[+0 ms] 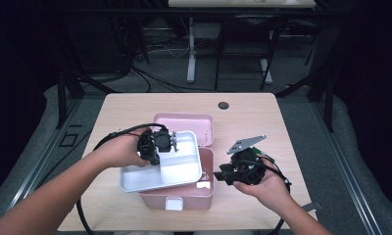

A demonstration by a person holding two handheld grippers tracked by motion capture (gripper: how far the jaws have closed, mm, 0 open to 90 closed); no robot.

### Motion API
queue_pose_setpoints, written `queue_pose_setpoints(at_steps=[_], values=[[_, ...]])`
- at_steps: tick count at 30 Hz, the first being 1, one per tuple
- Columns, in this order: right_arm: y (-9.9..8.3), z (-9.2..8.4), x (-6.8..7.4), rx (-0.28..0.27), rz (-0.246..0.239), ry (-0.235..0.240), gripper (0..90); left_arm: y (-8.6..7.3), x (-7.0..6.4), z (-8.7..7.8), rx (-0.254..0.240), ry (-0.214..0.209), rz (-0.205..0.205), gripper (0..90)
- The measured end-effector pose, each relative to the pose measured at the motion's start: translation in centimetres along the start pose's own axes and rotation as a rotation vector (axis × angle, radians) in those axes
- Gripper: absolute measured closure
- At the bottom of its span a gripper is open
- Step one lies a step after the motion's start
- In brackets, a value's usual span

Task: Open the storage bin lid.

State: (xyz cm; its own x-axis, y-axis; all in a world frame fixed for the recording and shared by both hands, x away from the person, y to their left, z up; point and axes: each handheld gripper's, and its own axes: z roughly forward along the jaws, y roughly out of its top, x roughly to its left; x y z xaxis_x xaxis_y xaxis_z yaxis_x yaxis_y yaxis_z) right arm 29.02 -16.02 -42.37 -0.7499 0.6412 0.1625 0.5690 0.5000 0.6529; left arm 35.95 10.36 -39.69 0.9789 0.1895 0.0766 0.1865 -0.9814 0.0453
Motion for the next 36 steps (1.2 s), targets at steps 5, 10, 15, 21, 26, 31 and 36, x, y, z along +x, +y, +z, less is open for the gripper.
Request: queue_pose_setpoints(at_steps=[5, 10, 15, 21, 26, 31, 36], values=[[-0.1, 0.3, 0.0, 0.006, 0.000, 0.010, 64.2, -1.9, 0.7, 0.2, 0.008, -0.039, -0.184, 89.2], [0.0, 0.6, 0.1, 0.013, 0.002, 0.006, 64.2, -3.7, 1.4, 0.3, 0.004, -0.039, -0.280, 89.2], [0.0, 0.9, 0.2, 0.016, -0.005, 0.016, 64.2, -6.0, 2.3, 0.2, 0.000, -0.037, -0.367, 89.2], [0.0, 0.9, 0.2, 0.018, -0.003, 0.015, 64.2, -8.9, 3.2, 0.1, -0.009, -0.041, -0.444, 89.1], [0.0, 0.9, 0.2, 0.018, -0.001, 0.014, 63.5, -11.8, 4.0, 0.2, -0.005, -0.024, -0.521, 89.1], [0.1, 1.0, 0.3, 0.020, -0.001, 0.016, 62.8, -14.5, 4.7, 0.6, 0.014, -0.022, -0.583, 89.1], [0.3, 1.1, 0.4, 0.020, -0.004, 0.016, 62.3, -16.3, 5.3, 1.1, 0.024, -0.020, -0.631, 89.1]])
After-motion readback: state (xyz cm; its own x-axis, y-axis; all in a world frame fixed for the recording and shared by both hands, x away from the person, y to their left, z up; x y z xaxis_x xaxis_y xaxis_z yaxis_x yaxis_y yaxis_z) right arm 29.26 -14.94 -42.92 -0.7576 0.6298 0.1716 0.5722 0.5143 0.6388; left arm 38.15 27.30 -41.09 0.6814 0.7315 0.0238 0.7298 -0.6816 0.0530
